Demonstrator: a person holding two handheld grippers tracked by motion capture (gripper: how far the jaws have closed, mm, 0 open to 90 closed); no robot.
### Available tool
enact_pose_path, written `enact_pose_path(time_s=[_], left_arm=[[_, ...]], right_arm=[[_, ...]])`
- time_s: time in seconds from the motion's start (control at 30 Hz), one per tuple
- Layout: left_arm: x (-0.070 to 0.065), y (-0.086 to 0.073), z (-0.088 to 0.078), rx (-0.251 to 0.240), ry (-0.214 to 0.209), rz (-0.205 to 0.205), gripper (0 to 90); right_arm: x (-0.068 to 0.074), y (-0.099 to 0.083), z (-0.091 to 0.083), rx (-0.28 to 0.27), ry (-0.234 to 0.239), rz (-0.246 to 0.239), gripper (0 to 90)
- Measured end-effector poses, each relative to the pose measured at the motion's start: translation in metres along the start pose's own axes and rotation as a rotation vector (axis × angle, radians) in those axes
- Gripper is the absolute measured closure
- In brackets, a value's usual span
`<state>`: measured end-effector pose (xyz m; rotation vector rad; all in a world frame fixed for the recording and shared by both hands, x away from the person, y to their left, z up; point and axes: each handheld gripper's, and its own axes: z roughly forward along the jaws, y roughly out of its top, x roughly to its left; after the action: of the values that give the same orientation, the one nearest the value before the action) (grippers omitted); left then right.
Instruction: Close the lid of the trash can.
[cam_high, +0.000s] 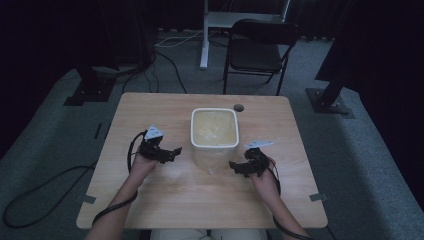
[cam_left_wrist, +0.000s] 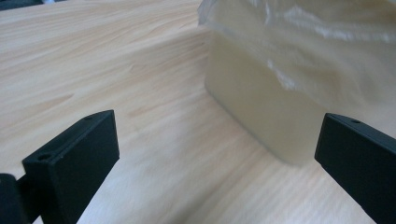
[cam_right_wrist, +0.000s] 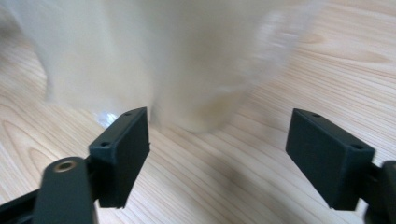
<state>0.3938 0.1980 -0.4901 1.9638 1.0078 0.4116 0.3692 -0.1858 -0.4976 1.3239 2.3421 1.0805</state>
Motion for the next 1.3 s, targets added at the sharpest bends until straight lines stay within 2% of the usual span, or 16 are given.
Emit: enact_pose_path(time_s=[0.07, 0.1, 0.17, 0.33, 0.53, 0.8, 0.87, 0.97, 1.13, 1.27, 1.3], left_arm=[[0.001, -0.008, -0.008, 0.004, 0.005, 0.004, 0.5], [0.001, -0.011, -0.011, 0.009, 0.007, 0.002, 0.5], [0.002, -0.018, -0.017, 0.011, 0.014, -0.001, 0.5], [0.003, -0.031, -0.031, 0.013, 0.019, -0.007, 0.5], [0.000, -0.038, -0.037, 0.014, 0.012, -0.013, 0.5], [-0.016, -0.040, -0.045, -0.018, -0.021, 0.000, 0.5], [-0.021, -0.041, -0.048, -0.030, -0.032, 0.005, 0.5], [-0.027, -0.044, -0.054, -0.037, -0.041, 0.013, 0.5], [-0.031, -0.054, -0.065, -0.043, -0.035, 0.008, 0.5], [-0.030, -0.063, -0.071, -0.035, -0.023, 0.000, 0.5], [-0.027, -0.069, -0.075, -0.033, -0.015, -0.011, 0.5]], right_arm=[[-0.008, -0.004, -0.008, -0.030, -0.018, 0.026, 19.9], [-0.012, -0.007, -0.014, -0.066, -0.036, 0.042, 19.7], [-0.019, -0.009, -0.022, -0.103, -0.058, 0.056, 18.5], [-0.026, -0.009, -0.036, -0.178, -0.092, 0.063, 18.5], [-0.031, -0.008, -0.041, -0.197, -0.120, 0.071, 18.5], [-0.029, -0.015, -0.047, -0.232, -0.106, 0.083, 18.4], [-0.029, -0.018, -0.051, -0.253, -0.085, 0.095, 15.8], [-0.029, -0.023, -0.056, -0.263, -0.089, 0.093, 15.8], [-0.029, -0.033, -0.062, -0.267, -0.108, 0.088, 15.7], [-0.031, -0.038, -0.064, -0.265, -0.100, 0.092, 15.7], [-0.032, -0.044, -0.066, -0.267, -0.113, 0.094, 15.7]])
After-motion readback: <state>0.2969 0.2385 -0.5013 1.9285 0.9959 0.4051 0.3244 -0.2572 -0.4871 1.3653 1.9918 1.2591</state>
